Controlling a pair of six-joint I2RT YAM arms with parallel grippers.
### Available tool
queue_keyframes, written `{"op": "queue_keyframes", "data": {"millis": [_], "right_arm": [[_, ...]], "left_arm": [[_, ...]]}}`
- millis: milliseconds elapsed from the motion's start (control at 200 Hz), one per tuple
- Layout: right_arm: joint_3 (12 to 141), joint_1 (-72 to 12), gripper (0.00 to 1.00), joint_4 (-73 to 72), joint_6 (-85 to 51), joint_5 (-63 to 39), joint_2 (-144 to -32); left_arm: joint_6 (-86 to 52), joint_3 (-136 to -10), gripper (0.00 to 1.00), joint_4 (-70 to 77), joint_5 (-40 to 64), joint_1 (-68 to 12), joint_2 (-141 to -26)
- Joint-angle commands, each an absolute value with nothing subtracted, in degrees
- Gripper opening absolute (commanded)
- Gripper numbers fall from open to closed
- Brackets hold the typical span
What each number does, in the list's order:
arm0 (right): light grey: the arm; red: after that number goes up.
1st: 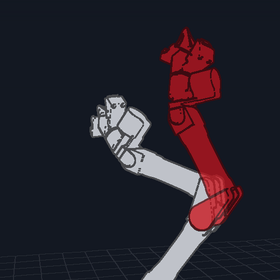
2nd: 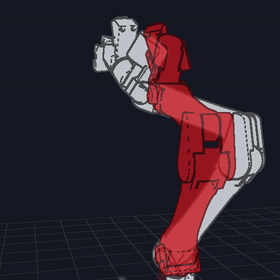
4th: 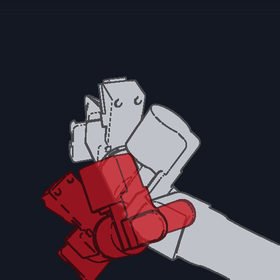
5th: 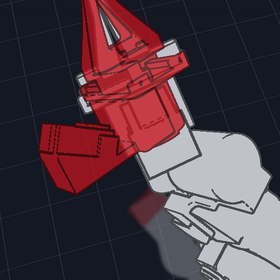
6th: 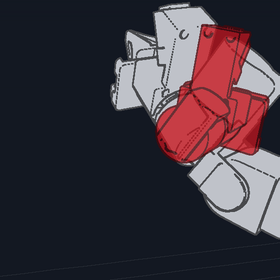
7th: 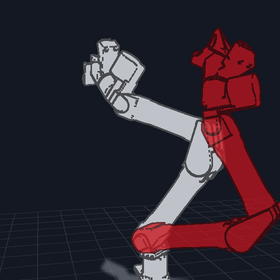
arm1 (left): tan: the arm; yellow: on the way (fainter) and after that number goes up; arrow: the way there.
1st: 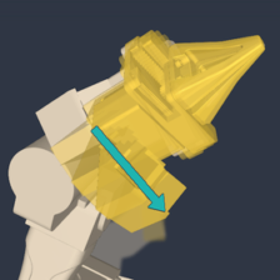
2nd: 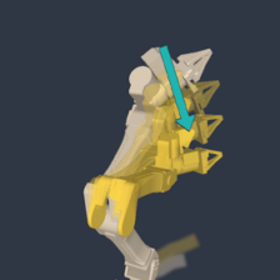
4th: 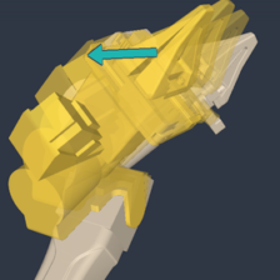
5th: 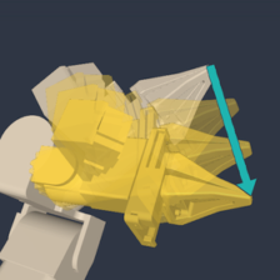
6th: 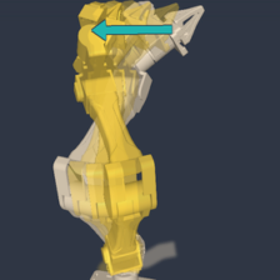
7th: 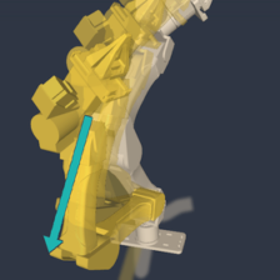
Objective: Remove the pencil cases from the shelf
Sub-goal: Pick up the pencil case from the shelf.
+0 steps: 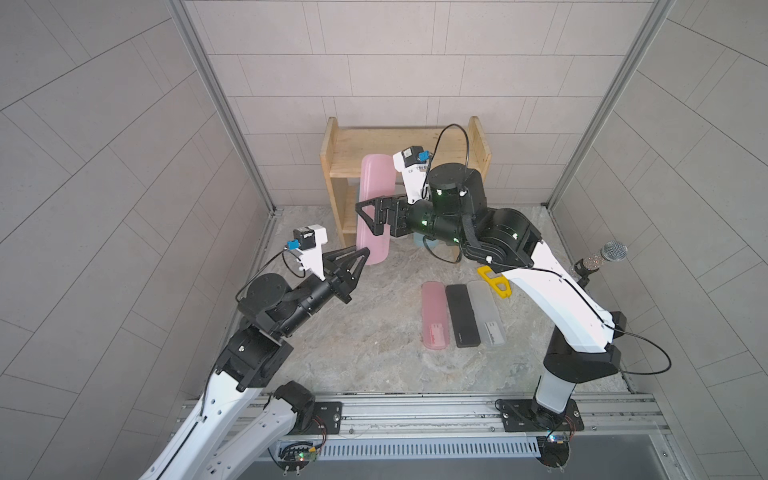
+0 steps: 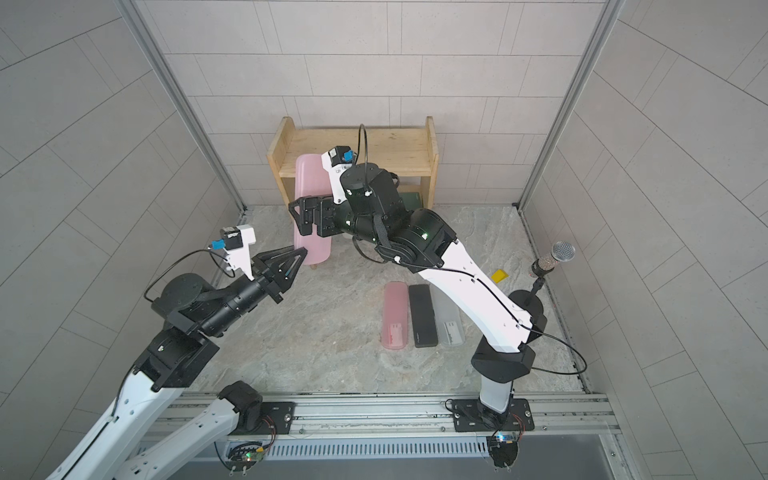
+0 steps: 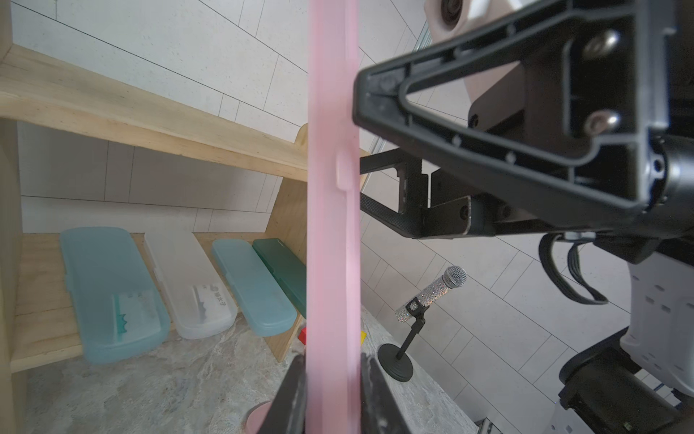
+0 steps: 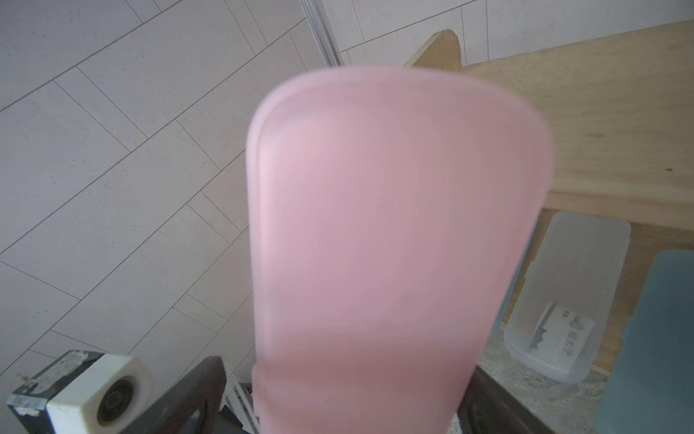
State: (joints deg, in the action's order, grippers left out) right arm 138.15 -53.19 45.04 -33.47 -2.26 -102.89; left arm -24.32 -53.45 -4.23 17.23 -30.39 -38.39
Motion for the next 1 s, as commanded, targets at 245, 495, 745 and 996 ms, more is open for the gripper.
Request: {"op": "queue_keyframes", "data": {"millis": [245, 495, 745, 996], "right_arm": [[139.7, -53.5, 0.68, 48.1, -33.6, -1.9, -104.0], [139.7, -53.6, 1.00, 47.3, -34.0, -2.3, -103.9], [139.7, -53.6, 1.00, 47.4, -34.3, -2.3, -105.6], [139.4, -53.6, 0.82, 46.3, -35.1, -2.4, -105.8]], "left_arm": [[-21.6, -56.0, 0.00, -7.7, 16.1, -30.2, -36.9], [-21.1, -56.0, 0.00, -8.1, 15.3, -30.2, -36.1], [-21.2, -55.9, 0.00, -7.7, 15.5, -30.2, -35.5], [-21.1, -56.3, 0.00, -9.3, 15.1, -30.3, -35.0]]}}
